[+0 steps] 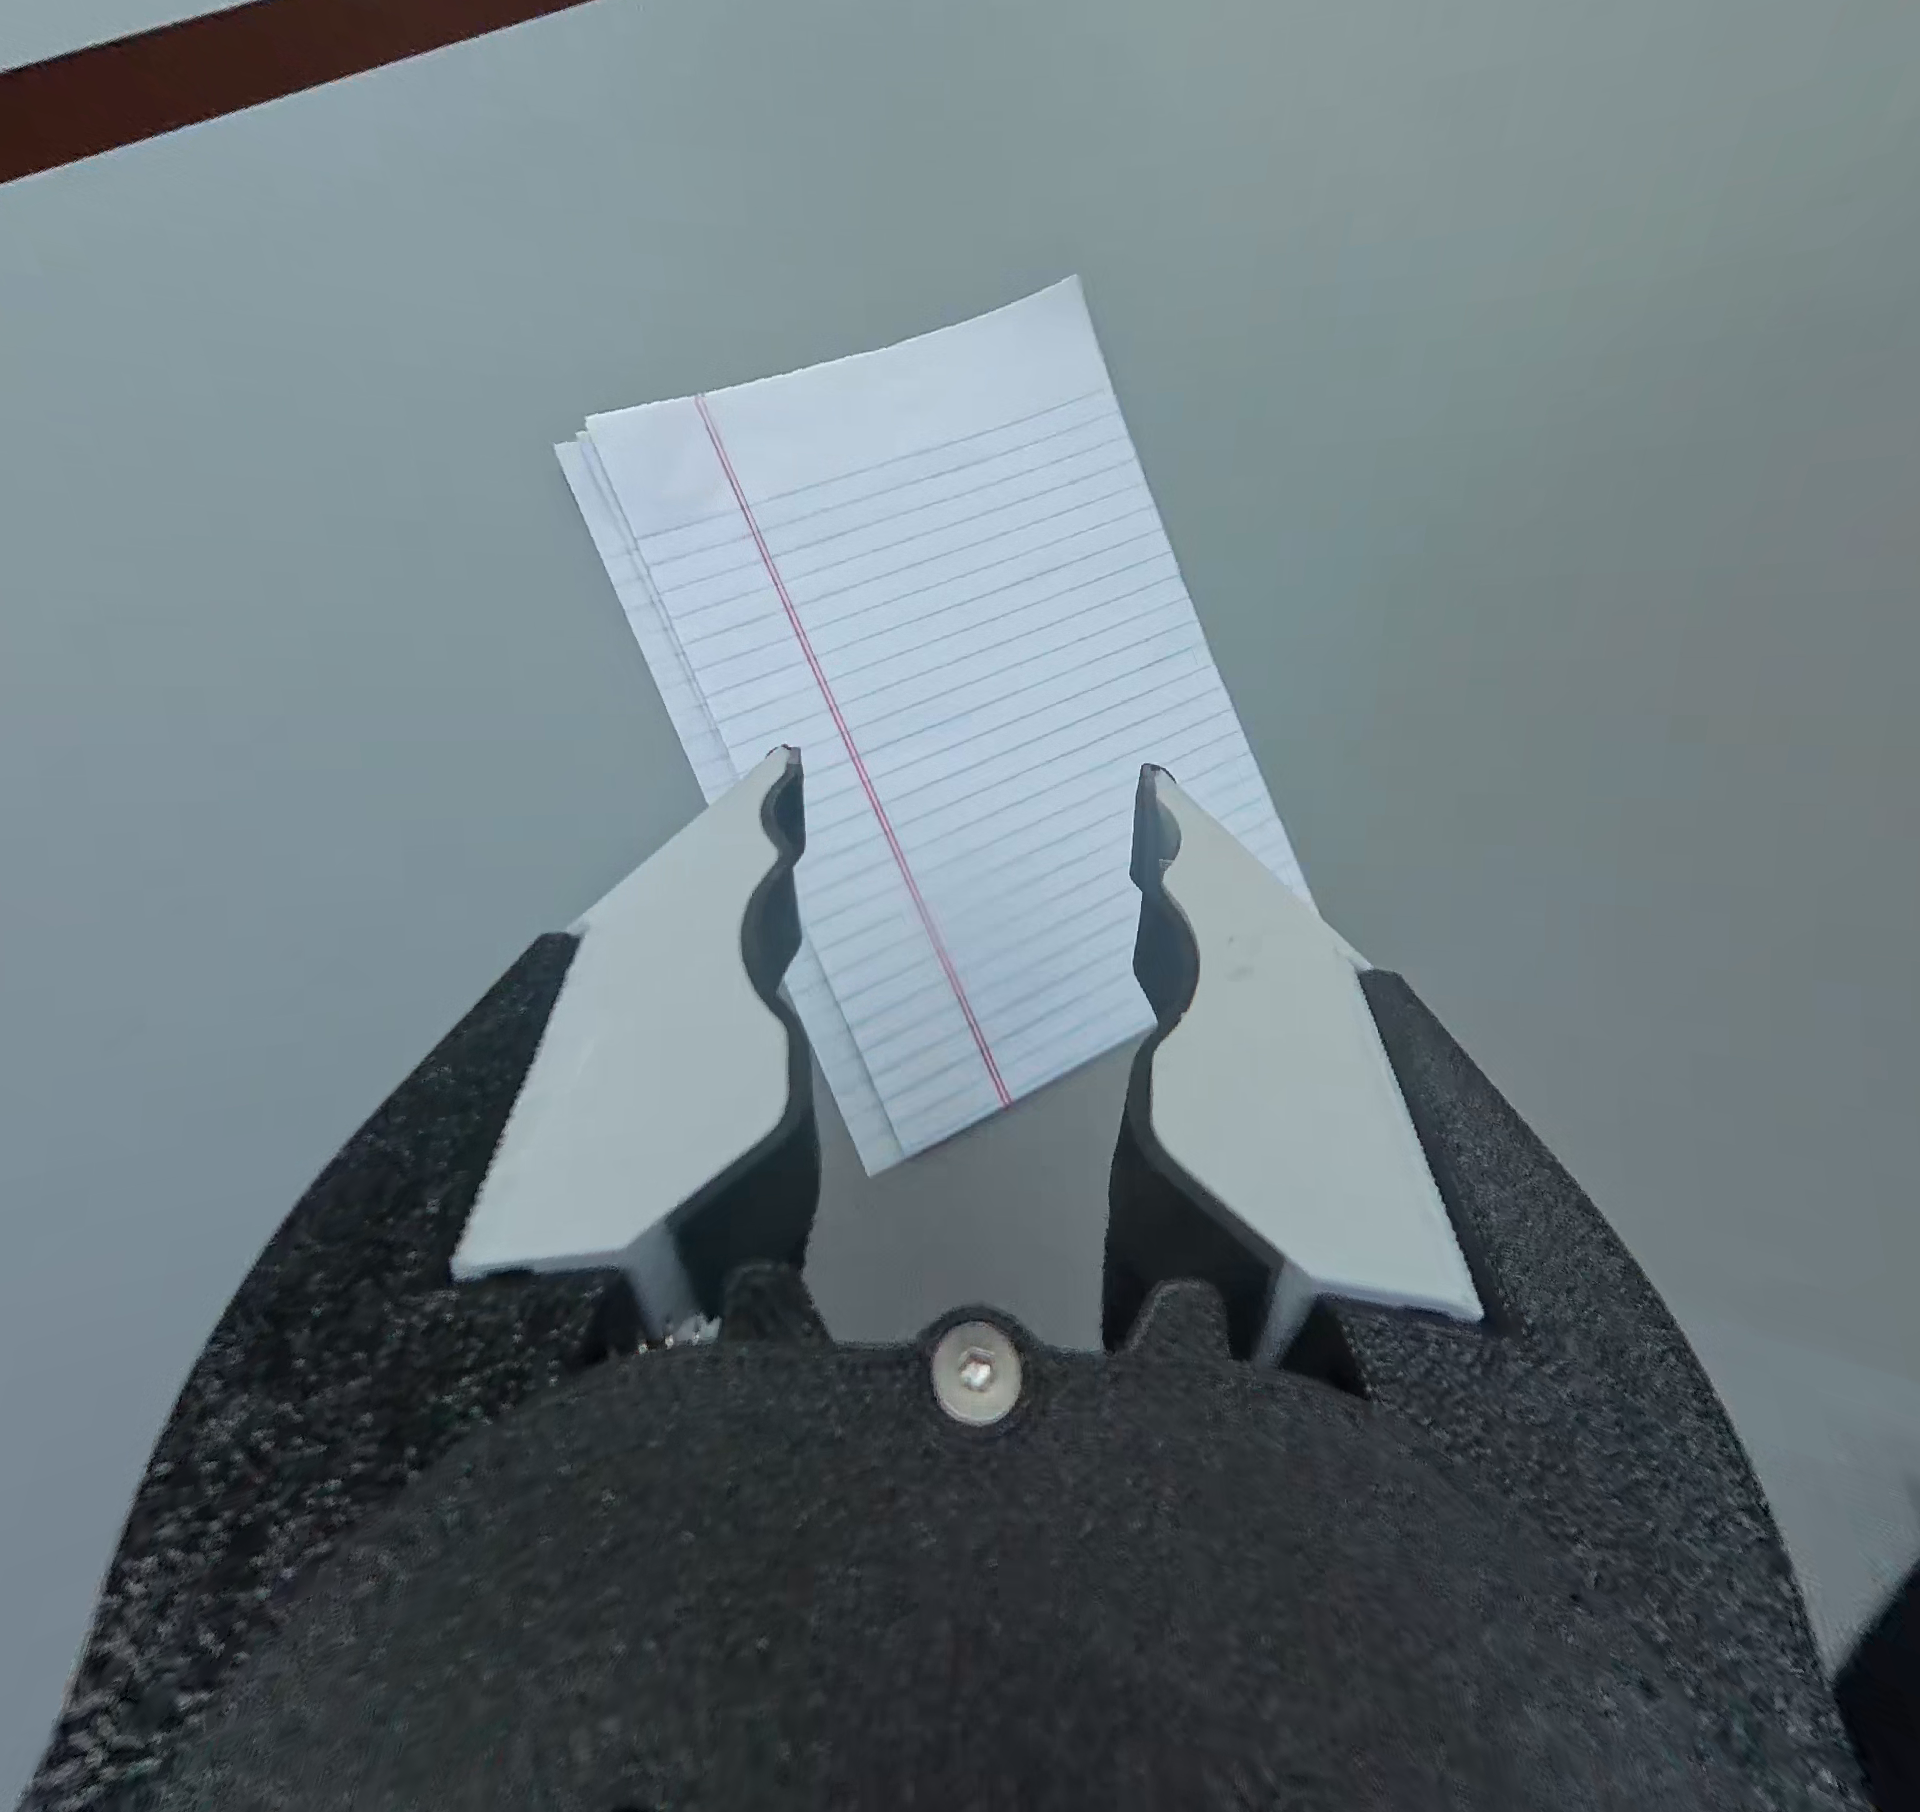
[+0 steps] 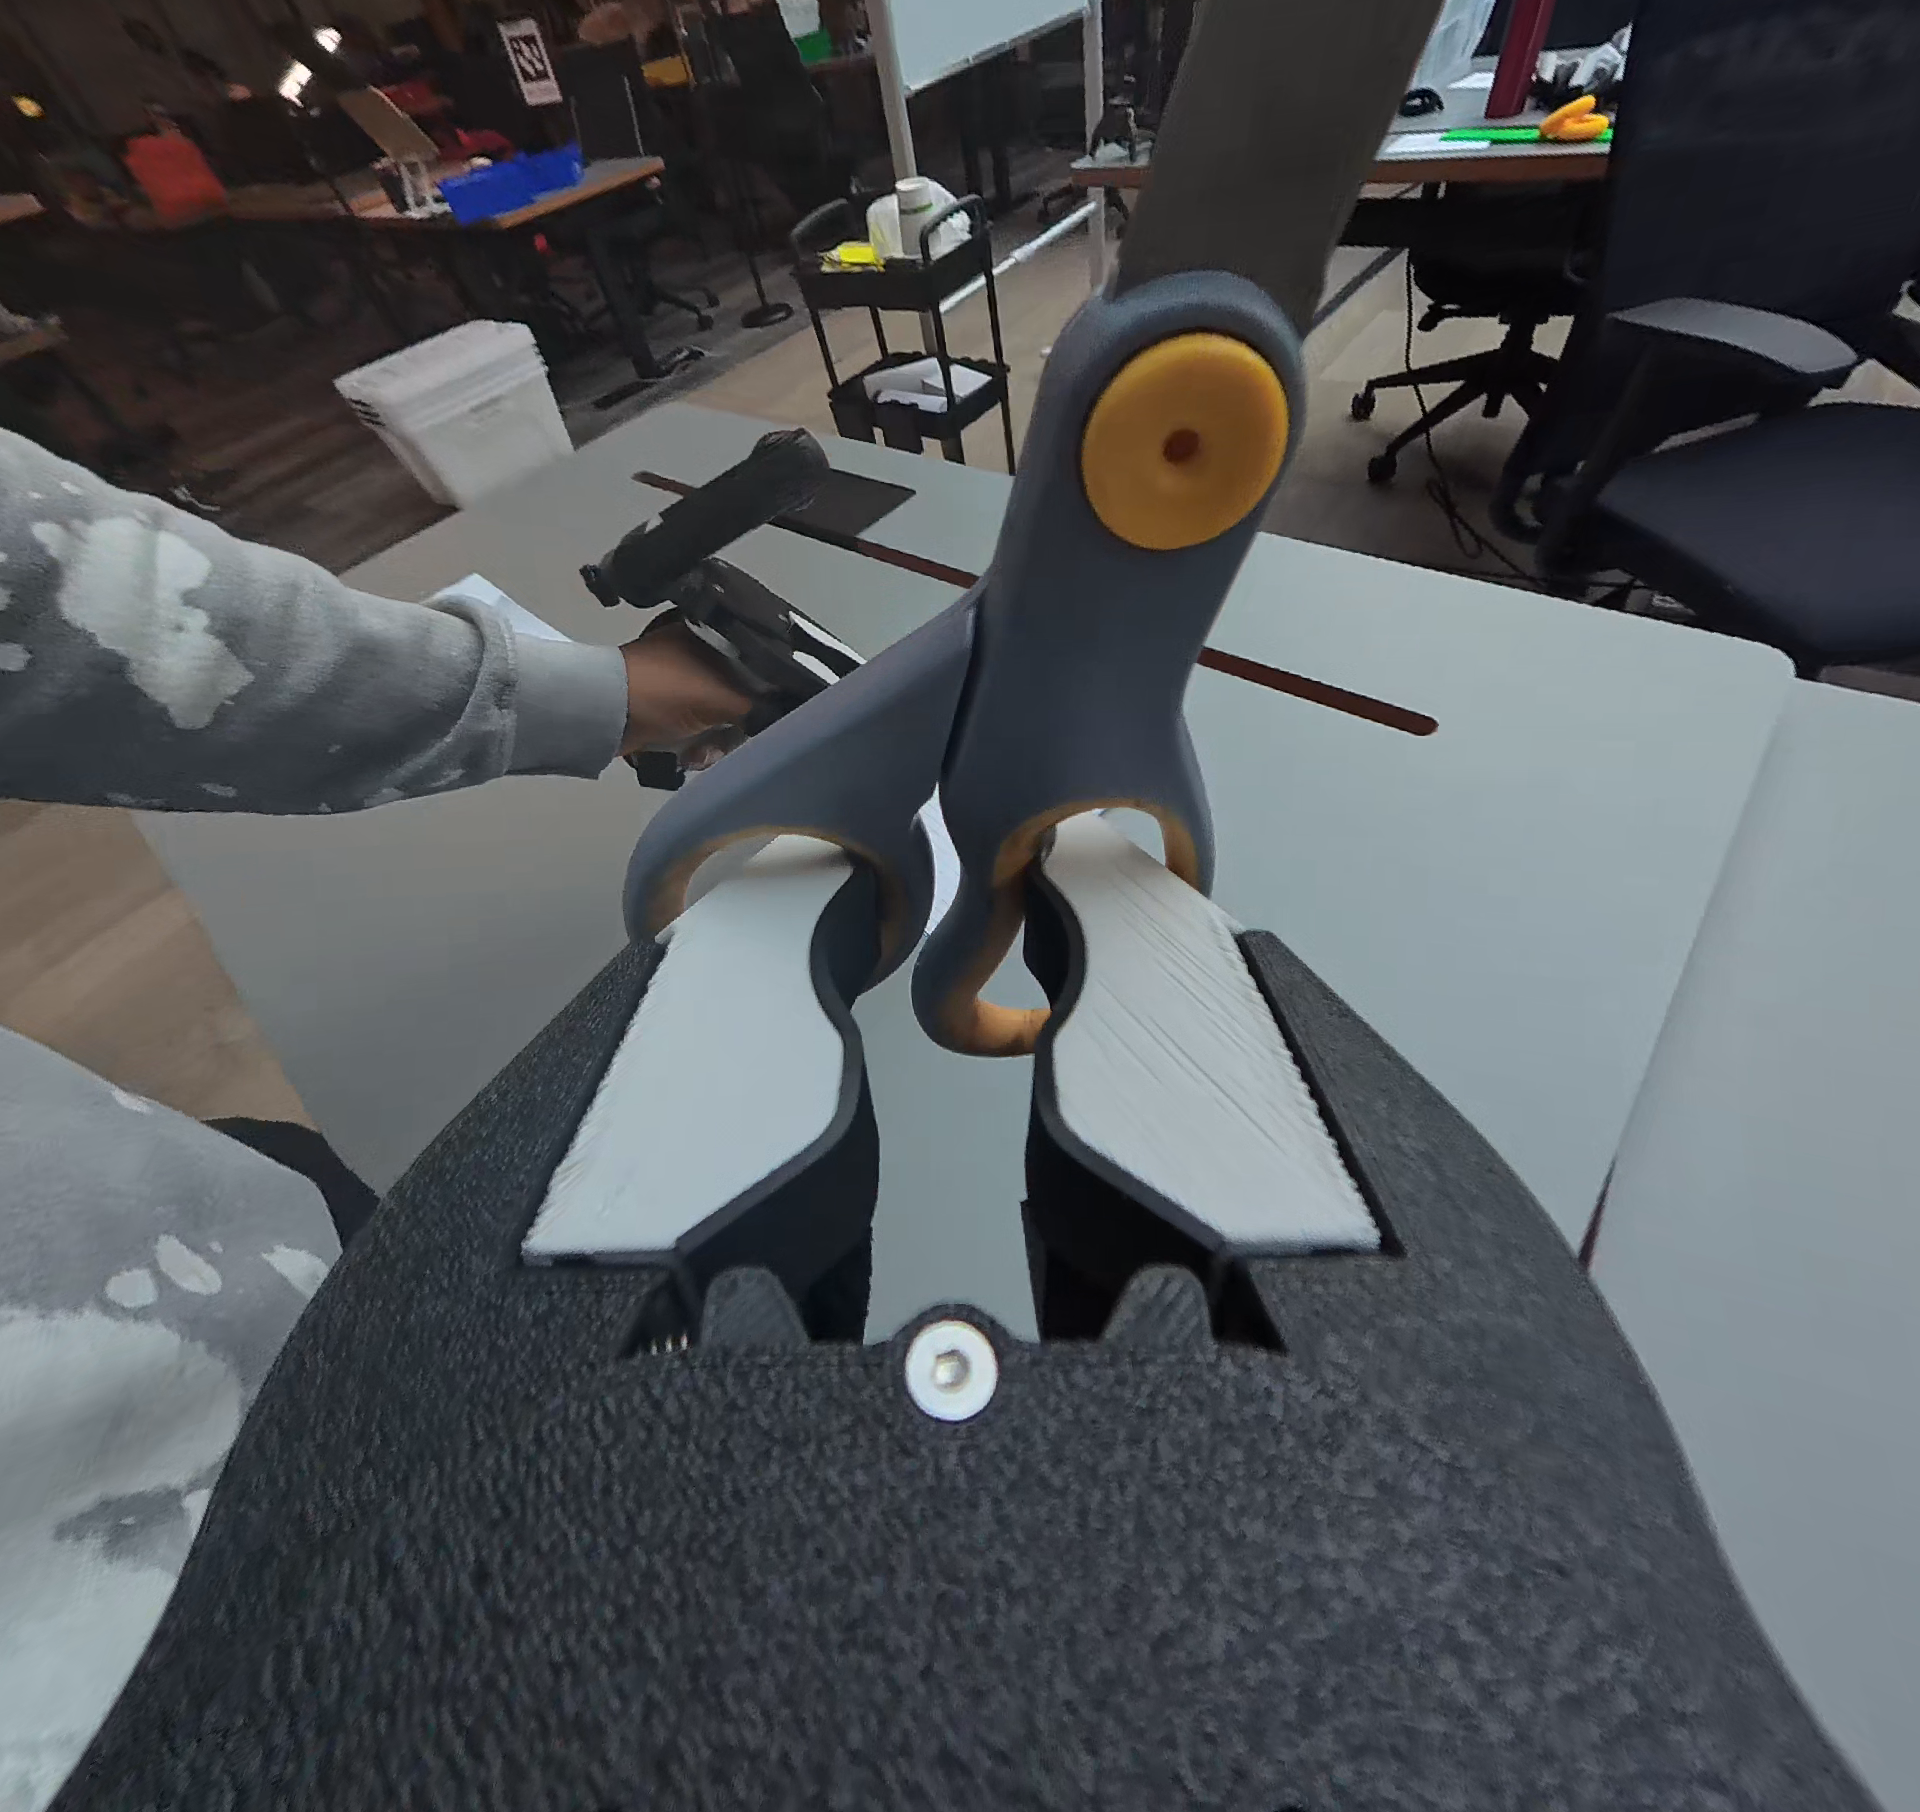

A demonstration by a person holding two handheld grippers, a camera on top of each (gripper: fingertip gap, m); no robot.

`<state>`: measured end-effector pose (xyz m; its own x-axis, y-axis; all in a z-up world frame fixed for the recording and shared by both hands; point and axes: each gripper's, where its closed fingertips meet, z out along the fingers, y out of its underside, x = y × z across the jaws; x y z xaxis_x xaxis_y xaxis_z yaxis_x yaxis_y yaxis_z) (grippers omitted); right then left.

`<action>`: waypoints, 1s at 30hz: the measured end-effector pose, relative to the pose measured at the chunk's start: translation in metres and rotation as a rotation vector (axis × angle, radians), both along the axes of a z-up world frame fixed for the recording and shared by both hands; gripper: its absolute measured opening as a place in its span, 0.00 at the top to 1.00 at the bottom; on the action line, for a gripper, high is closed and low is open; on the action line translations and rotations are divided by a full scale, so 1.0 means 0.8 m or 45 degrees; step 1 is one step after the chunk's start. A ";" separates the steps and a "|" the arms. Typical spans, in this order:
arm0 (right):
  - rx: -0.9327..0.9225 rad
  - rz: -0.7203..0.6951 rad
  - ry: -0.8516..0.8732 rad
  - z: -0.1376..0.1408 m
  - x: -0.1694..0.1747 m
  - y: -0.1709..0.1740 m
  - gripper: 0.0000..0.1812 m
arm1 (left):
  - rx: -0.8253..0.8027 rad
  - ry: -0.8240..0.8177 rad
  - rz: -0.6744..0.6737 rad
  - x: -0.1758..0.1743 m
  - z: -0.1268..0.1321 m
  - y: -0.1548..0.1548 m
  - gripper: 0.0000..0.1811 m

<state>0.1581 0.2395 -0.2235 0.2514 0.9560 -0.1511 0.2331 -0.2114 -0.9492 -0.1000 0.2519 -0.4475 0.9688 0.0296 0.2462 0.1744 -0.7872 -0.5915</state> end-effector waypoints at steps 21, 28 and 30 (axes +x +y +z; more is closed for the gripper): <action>0.013 0.116 -0.078 -0.009 -0.031 0.029 0.88 | 0.057 0.222 0.166 -0.041 -0.047 0.017 0.98; 0.024 0.157 -0.064 -0.006 -0.037 0.022 0.88 | 0.112 0.056 0.176 -0.034 -0.017 -0.009 1.00; 0.016 0.170 -0.051 -0.003 -0.038 0.018 0.88 | 0.119 -0.074 0.170 -0.025 -0.001 -0.022 1.00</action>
<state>0.1280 0.2540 -0.2260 0.1276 0.9831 -0.1312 0.2964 -0.1641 -0.9409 -0.1202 0.2346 -0.4480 0.9419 0.1312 0.3093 0.3095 -0.6969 -0.6469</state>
